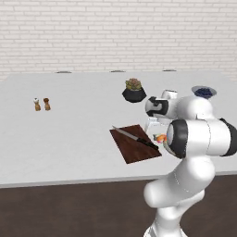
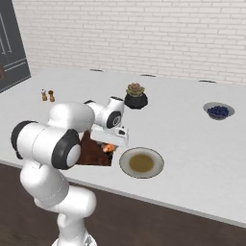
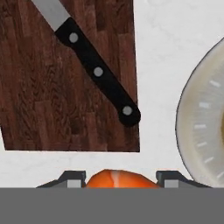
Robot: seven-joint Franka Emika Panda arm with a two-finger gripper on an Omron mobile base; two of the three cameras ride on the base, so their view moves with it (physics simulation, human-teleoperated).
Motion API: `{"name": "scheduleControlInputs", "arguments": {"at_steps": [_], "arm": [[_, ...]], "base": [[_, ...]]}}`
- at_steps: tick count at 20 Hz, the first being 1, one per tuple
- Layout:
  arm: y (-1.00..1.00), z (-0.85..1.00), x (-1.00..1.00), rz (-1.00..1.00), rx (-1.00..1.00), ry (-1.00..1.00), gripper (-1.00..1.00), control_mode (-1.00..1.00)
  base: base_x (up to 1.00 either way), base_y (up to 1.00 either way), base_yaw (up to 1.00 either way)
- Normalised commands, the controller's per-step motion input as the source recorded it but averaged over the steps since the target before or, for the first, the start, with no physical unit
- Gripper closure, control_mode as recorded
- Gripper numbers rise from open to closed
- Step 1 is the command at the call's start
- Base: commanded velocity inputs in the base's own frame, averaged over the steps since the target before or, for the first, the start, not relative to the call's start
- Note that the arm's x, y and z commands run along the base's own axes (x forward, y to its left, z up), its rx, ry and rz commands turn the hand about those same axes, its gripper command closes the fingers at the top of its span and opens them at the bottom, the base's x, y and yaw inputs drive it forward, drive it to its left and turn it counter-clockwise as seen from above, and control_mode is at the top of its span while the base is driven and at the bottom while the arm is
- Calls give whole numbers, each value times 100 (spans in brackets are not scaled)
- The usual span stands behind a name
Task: Pick up the knife from the drawer and place it on the cutting board. Then place the meat from the plate to the cutting board.
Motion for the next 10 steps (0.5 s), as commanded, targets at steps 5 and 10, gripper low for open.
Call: {"name": "scheduleControlInputs", "arguments": {"at_steps": [5,10], "arm": [[95,0,17,0,10,3,100,-100],[73,-15,48,0,1,1,100,-100]], "base": [[0,0,0],[0,0,0]]}}
